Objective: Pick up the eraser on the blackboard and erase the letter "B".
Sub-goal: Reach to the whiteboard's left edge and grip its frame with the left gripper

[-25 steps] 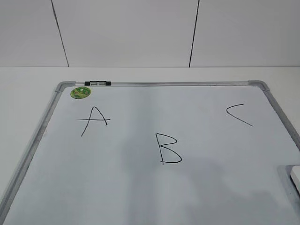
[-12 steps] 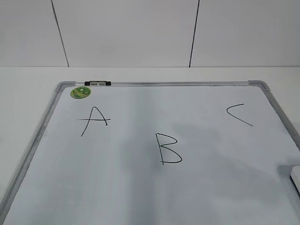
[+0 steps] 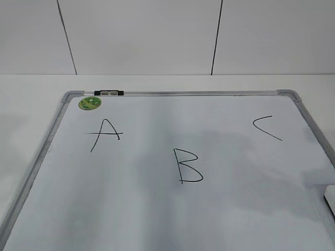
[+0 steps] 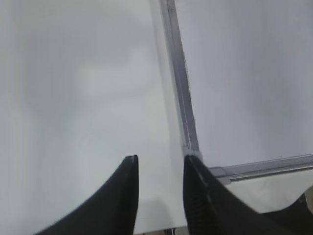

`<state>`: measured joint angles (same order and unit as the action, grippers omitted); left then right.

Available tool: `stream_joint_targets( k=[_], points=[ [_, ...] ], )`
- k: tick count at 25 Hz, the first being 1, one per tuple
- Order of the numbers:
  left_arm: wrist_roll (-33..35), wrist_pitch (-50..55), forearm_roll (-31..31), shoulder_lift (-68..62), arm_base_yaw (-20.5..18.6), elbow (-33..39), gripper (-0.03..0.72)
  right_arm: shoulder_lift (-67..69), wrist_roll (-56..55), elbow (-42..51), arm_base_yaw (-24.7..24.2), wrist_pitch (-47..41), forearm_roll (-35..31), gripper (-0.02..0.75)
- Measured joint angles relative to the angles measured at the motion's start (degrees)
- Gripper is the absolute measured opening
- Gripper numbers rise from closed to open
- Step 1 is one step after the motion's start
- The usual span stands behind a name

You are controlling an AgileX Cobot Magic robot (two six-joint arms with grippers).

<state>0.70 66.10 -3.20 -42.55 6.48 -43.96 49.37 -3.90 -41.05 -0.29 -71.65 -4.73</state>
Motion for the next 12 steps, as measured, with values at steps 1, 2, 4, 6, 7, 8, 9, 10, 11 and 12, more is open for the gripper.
stream_joint_targets(
  k=[1,2,4,6,7,8,9,10,11,12],
  points=[
    [0.0,-0.7,0.0,-2.4,0.0,-0.6,0.239,1.0,0.0,0.0,0.0,0.0,-0.1,0.551],
    [-0.1,-1.4,0.0,-4.8,0.0,-1.2,0.240,1.8,0.0,0.0,0.0,0.0,-0.2,0.551],
    [-0.1,-2.6,0.0,-9.2,0.0,-2.8,0.240,3.3,0.0,0.0,0.0,0.0,-0.3,0.551],
    [-0.1,-3.6,0.0,-14.0,0.0,-4.6,0.240,4.3,0.0,0.0,0.0,0.2,-0.4,0.551],
    [-0.1,-3.7,0.0,-16.7,0.0,-5.7,0.240,4.6,0.0,0.0,0.0,0.3,-0.4,0.551],
    [-0.1,-3.8,0.0,-19.6,0.0,-6.9,0.240,4.8,0.0,-0.1,0.0,0.3,-0.5,0.551],
    [-0.1,-3.8,0.0,-22.4,0.0,-8.0,0.240,5.1,0.0,-0.1,0.0,0.4,-0.6,0.551],
    [-0.1,-4.0,0.0,-24.9,0.0,-9.4,0.240,5.2,0.0,-0.1,0.0,0.4,-0.8,0.551],
    [-0.1,-4.3,0.0,-27.8,0.0,-10.9,0.240,5.3,0.0,-0.2,0.0,0.5,-0.7,0.551],
    [-0.1,-4.7,0.0,-30.6,0.0,-12.2,0.240,5.3,0.0,-0.2,0.0,0.5,-0.8,0.551]
  ],
)
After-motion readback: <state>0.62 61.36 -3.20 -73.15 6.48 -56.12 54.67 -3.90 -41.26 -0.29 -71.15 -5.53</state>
